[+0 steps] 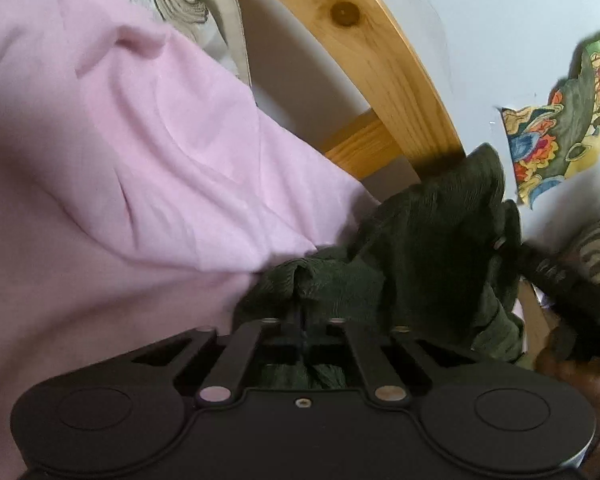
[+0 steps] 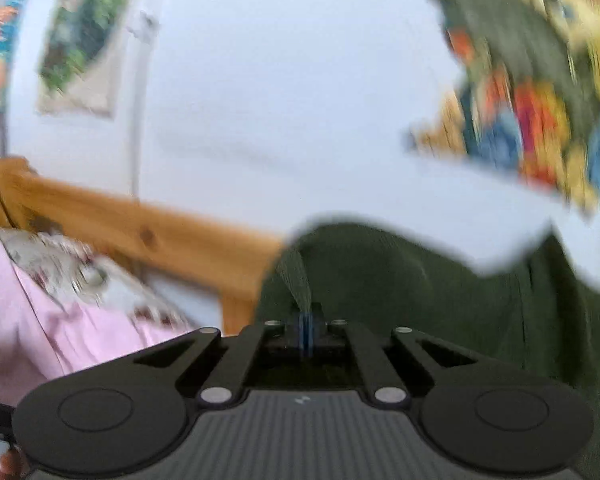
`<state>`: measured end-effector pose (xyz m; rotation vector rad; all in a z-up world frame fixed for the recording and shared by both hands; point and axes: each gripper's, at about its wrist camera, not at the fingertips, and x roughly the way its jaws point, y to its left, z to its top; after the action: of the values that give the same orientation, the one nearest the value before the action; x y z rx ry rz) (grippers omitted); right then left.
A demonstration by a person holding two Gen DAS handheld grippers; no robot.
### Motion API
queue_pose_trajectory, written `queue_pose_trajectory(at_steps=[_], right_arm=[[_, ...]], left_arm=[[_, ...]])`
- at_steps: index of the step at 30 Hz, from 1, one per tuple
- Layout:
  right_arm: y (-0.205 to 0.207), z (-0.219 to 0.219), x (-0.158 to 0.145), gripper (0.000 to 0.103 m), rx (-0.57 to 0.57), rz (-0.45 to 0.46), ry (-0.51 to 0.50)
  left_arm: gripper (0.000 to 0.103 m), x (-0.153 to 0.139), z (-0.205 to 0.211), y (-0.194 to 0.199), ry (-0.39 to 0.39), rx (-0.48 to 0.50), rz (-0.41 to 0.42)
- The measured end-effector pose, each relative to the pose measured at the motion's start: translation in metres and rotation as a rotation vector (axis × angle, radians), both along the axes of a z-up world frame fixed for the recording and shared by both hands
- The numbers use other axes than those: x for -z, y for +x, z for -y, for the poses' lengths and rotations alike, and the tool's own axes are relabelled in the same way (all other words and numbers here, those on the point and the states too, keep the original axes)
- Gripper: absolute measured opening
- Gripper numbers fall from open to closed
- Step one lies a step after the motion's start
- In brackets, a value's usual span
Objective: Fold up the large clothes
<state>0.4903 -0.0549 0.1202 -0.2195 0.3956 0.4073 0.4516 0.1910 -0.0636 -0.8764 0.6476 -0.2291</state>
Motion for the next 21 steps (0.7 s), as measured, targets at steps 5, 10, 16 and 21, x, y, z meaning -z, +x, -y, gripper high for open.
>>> queue_pose_trajectory(at_steps=[5, 10, 16, 21], right_arm=[[0.015, -0.015, 0.005, 0.017, 0.036, -0.001, -0.025], [-0.031, 0.022, 0.011, 0.079, 0.057, -0.094, -0.034], [-0.167, 0.120, 0.038, 0.088, 0.121, -0.365, 0.070], [-0.227, 0.152, 0.100, 0.082, 0.172, -0.494, 0.127]], left_arm=[[0.000, -0.014, -0.016, -0.018, 0.030, -0.181, 0.092], [0.000, -0.015, -0.027, -0.018, 0.135, -0.273, 0.036], [0.022, -0.028, -0.002, -0.012, 0.181, -0.119, 0.082], [0.078, -0.050, 0.031, -0.028, 0.262, 0.036, 0.180]])
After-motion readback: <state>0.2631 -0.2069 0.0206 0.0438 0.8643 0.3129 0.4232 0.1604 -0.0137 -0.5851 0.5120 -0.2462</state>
